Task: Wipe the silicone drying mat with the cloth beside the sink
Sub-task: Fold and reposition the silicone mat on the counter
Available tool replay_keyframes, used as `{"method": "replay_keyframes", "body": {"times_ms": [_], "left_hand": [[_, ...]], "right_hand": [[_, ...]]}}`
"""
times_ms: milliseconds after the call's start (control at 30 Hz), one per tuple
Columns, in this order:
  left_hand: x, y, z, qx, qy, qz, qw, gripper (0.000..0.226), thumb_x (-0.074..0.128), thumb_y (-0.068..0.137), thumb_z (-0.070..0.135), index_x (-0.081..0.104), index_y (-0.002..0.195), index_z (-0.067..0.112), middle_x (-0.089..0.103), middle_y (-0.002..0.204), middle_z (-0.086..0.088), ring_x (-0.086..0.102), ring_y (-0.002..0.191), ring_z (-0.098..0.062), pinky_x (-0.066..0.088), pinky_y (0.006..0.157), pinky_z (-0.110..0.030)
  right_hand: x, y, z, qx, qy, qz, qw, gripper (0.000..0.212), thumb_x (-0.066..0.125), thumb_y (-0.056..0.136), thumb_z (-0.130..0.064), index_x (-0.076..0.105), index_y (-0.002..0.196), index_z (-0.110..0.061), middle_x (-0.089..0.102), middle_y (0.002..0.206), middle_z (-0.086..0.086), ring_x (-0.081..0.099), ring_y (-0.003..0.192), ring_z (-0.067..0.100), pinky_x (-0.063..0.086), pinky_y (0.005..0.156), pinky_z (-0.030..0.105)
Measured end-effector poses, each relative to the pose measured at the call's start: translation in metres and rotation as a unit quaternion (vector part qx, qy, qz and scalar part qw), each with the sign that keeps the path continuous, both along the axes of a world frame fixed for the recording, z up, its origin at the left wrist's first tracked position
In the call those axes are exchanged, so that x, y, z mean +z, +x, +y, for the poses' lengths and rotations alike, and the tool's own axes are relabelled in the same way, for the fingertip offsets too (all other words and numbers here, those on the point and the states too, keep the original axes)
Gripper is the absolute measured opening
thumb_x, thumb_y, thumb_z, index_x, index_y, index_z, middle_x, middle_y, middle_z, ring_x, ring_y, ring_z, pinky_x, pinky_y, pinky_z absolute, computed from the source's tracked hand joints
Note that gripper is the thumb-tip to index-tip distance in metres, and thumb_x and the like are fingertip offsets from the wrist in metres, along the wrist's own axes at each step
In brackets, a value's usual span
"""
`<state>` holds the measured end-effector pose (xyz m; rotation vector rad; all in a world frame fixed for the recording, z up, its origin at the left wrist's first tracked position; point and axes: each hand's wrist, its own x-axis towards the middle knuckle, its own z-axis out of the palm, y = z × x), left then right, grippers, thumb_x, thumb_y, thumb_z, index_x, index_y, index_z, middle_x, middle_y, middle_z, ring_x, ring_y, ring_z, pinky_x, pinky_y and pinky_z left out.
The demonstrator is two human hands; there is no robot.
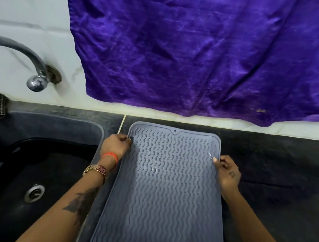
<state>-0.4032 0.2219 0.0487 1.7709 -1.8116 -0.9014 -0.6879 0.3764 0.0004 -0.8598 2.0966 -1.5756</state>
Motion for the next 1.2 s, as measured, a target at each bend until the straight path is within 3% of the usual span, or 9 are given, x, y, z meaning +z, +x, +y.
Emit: {"method": "replay_keyframes", "body": {"times_ms": [100,167,233,400,467,567,800,1000,1200], "left_hand": [[-0.006,-0.007,-0.007,0.004,0.002,-0.057,0.998,0.021,0.056,0.087,0.031,0.070,0.095,0.017,0.068,0.099,-0.017,0.061,0.096,-0.036,0.047,0.077,-0.034],[-0.010,-0.010,-0.012,0.007,-0.010,-0.092,0.996,0.024,0.056,0.088,0.033,0.070,0.102,0.019,0.063,0.110,-0.019,0.058,0.102,-0.038,0.047,0.082,-0.035],[-0.014,-0.011,-0.017,0.008,-0.010,-0.094,0.995,0.024,0.056,0.089,0.031,0.069,0.104,0.017,0.060,0.115,-0.020,0.057,0.103,-0.038,0.046,0.087,-0.036],[-0.019,-0.007,-0.021,0.036,-0.019,-0.050,0.998,0.024,0.059,0.089,0.029,0.071,0.092,0.008,0.068,0.096,-0.023,0.061,0.094,-0.039,0.046,0.075,-0.034],[-0.022,-0.001,-0.024,0.061,-0.026,-0.032,0.997,0.025,0.061,0.087,0.028,0.072,0.089,0.005,0.069,0.091,-0.023,0.062,0.092,-0.038,0.043,0.070,-0.030],[-0.026,0.006,-0.031,0.085,-0.014,-0.024,0.996,0.024,0.065,0.085,0.028,0.072,0.095,0.007,0.070,0.094,-0.021,0.062,0.095,-0.036,0.045,0.076,-0.031],[-0.033,0.004,-0.052,0.099,0.004,-0.008,0.995,0.021,0.070,0.081,0.024,0.074,0.090,0.005,0.071,0.090,-0.018,0.064,0.091,-0.032,0.047,0.078,-0.030],[-0.039,0.000,-0.065,0.109,-0.001,-0.015,0.994,0.021,0.070,0.081,0.024,0.074,0.089,0.005,0.071,0.092,-0.019,0.063,0.093,-0.034,0.050,0.085,-0.034],[-0.040,0.003,-0.070,0.116,-0.013,-0.040,0.992,0.022,0.069,0.081,0.023,0.073,0.091,0.004,0.070,0.093,-0.022,0.063,0.095,-0.037,0.050,0.087,-0.037]], "right_hand": [[-0.013,-0.004,-0.005,-0.007,0.019,0.021,1.000,0.018,0.064,0.087,-0.018,0.058,0.076,-0.005,0.063,0.075,0.017,0.057,0.070,0.022,0.050,0.069,0.034],[-0.020,-0.007,-0.008,-0.015,0.026,0.035,0.999,0.019,0.065,0.086,-0.019,0.056,0.071,-0.011,0.058,0.066,0.006,0.052,0.064,0.017,0.043,0.059,0.014],[-0.022,-0.007,-0.010,-0.021,0.026,0.050,0.998,0.022,0.066,0.085,-0.020,0.054,0.068,-0.013,0.053,0.061,0.000,0.048,0.059,0.014,0.036,0.052,0.007],[-0.018,0.004,-0.014,0.004,-0.029,0.086,0.996,0.019,0.063,0.087,-0.018,0.057,0.072,-0.009,0.060,0.066,0.005,0.053,0.061,0.011,0.043,0.059,0.012],[-0.012,0.010,-0.023,0.002,-0.035,0.110,0.993,0.018,0.063,0.088,-0.019,0.056,0.072,-0.012,0.059,0.064,-0.004,0.052,0.059,0.006,0.042,0.060,0.011],[-0.008,0.015,-0.040,0.004,-0.022,0.150,0.988,0.014,0.063,0.087,-0.018,0.058,0.075,-0.013,0.055,0.062,-0.012,0.050,0.058,0.001,0.038,0.057,0.006],[-0.019,0.016,-0.062,-0.010,0.035,0.142,0.989,0.017,0.064,0.087,-0.016,0.059,0.074,-0.006,0.056,0.064,0.002,0.051,0.063,0.015,0.036,0.056,0.020],[-0.020,0.012,-0.074,-0.007,0.057,0.148,0.987,0.016,0.063,0.087,-0.013,0.060,0.077,-0.001,0.057,0.066,0.006,0.051,0.064,0.016,0.032,0.054,0.008],[-0.019,0.019,-0.084,-0.011,0.076,0.135,0.988,0.020,0.061,0.089,-0.014,0.058,0.074,-0.002,0.054,0.065,0.005,0.050,0.064,0.016,0.034,0.060,0.021]]}}
